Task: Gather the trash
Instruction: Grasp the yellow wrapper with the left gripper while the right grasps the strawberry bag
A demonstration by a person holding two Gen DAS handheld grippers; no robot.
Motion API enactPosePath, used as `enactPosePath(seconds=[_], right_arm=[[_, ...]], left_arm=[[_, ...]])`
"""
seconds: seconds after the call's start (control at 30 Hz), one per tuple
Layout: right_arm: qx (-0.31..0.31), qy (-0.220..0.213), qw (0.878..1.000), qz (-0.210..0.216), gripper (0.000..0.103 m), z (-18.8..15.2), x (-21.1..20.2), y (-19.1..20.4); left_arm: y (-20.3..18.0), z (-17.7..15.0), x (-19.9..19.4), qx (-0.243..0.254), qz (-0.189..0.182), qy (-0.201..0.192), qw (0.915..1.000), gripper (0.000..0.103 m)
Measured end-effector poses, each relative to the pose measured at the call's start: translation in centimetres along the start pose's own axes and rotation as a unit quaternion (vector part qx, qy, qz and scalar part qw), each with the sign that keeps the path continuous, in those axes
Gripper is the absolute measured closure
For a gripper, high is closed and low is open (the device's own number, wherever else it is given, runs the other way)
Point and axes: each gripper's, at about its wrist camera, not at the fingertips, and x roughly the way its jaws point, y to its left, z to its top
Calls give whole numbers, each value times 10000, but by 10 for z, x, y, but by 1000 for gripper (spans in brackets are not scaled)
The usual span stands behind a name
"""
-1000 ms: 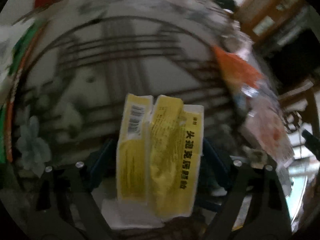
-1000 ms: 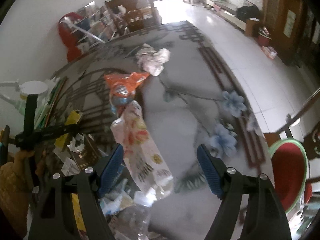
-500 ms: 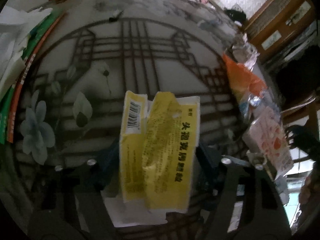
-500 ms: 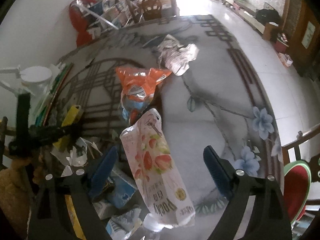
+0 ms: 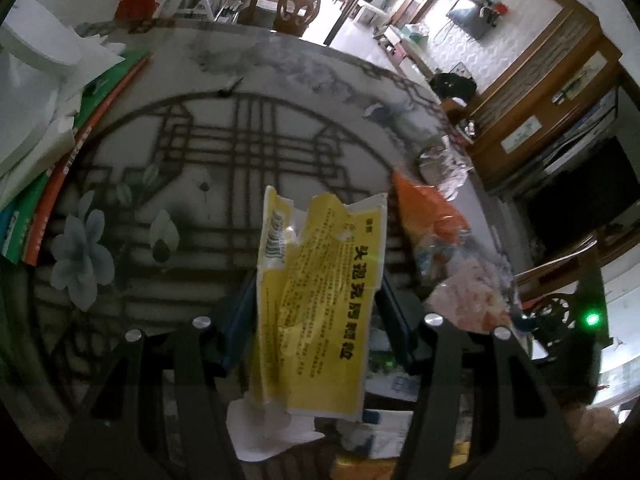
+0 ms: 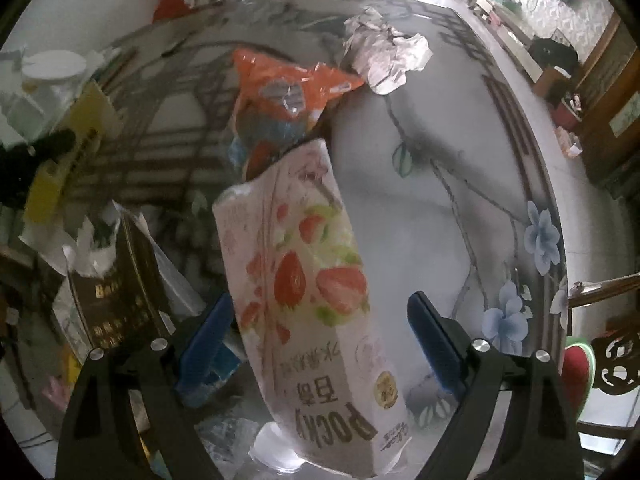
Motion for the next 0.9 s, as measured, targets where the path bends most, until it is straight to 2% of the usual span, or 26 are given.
enactPosePath(seconds=[0.07,0.1,0.13,0.17,0.2,0.57,0.9], right_arm=[[140,-4,9996,246,42,-3,-2,-3],[182,-36,9996,212,55,-3,-3,-1],[203,-77,9995,247,59,-3,-6,-2],[265,-115,9992,288,70,-3,-9,-4],[336,-177,9988,301,72,-4,-14,-6],[719,-893,9924,454,72,-24,-78,-16],[1358,-1365,9806,368,72,-64,-123,-36]], left_arm=[[-6,-2,-5,42,-24,-39,10000,48],[-9,-3,-6,57,-41,-51,10000,48],[-12,-4,-9,70,-72,-67,9999,48],[-16,-6,-13,88,-108,-89,9999,48],[-19,-7,-16,109,-131,-110,9998,48],[-55,-19,-44,399,-479,-275,9977,47],[-109,-31,-63,942,-930,-441,9902,47]])
